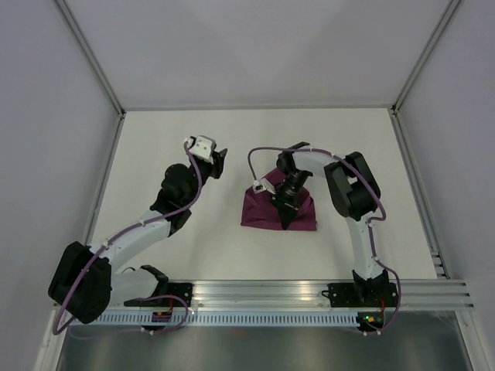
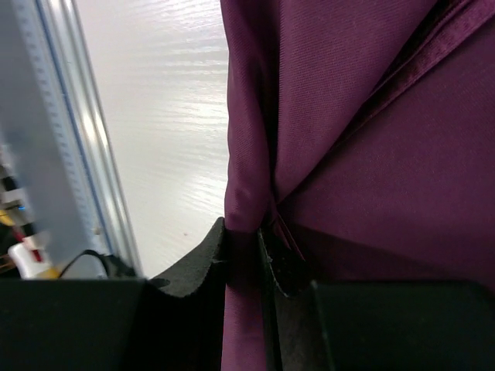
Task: Fold the napkin, place the utensils inside, and roll it up
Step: Roll the napkin with the utensil
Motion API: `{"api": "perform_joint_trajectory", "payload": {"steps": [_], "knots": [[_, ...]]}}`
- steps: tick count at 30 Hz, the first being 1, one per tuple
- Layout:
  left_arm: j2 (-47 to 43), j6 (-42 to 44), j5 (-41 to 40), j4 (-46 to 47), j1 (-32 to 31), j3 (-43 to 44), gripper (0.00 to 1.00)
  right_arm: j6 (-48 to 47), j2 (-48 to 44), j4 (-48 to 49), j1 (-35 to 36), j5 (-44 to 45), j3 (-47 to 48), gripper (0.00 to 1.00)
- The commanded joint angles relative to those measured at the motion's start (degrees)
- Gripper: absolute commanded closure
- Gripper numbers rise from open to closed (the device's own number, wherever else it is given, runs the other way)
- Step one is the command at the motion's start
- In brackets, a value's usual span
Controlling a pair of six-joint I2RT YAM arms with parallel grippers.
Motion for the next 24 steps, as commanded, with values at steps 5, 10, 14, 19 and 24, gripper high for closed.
{"api": "perform_joint_trajectory", "payload": {"steps": [5, 10, 14, 19, 24], "knots": [[-3.14, 25.49, 3.27, 2.55, -14.48, -4.08, 0.53, -1.67, 13.10, -1.92, -0.65, 4.72, 5.50, 1.00], [3.61, 34.13, 5.47, -3.61, -23.03, -3.38, 0.51, -1.05, 13.82, -1.58, -1.97, 4.27, 6.82, 1.00], [9.33, 36.93, 10.21, -9.75, -26.99, -2.32, 0.51, -0.79, 13.55, -0.88, -3.02, 4.01, 6.56, 1.00], [15.92, 38.52, 12.76, -14.51, -31.38, 0.31, 0.50, -0.35, 13.29, 0.70, -3.38, 4.10, 5.51, 1.00], [20.41, 38.96, 13.64, -13.55, -32.80, 0.66, 0.50, -0.18, 13.03, 1.50, -3.73, 4.28, 4.37, 0.99]]}}
